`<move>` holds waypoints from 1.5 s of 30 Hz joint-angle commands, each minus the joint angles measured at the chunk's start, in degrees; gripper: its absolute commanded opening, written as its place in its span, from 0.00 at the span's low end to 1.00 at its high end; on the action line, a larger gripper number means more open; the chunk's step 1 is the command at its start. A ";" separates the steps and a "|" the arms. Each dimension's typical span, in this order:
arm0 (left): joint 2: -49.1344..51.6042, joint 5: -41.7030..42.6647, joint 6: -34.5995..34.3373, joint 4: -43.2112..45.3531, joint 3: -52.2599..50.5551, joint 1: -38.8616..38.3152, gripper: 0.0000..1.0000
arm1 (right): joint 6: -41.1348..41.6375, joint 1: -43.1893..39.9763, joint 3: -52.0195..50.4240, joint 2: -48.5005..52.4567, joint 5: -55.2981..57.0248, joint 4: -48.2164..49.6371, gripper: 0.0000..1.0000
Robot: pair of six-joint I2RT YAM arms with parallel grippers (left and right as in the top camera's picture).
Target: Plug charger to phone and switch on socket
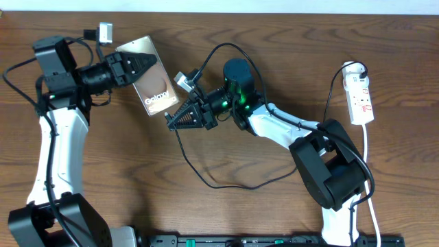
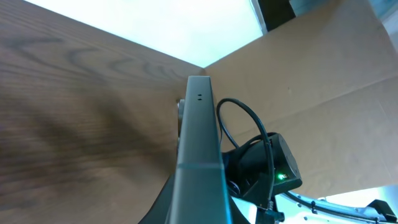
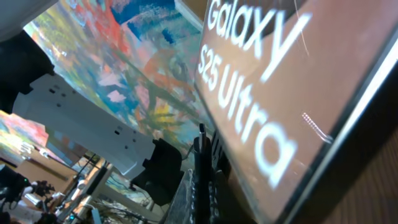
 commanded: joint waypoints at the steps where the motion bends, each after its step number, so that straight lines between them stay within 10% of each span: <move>1: -0.28 1.20 0.96 0.42 0.00 -0.15 0.08 | 0.94 0.00 0.48 -0.11 0.85 0.15 0.01; 45: -0.28 7.04 2.71 0.61 0.00 -0.15 0.08 | 0.57 -1.33 0.48 -0.11 1.07 0.15 0.01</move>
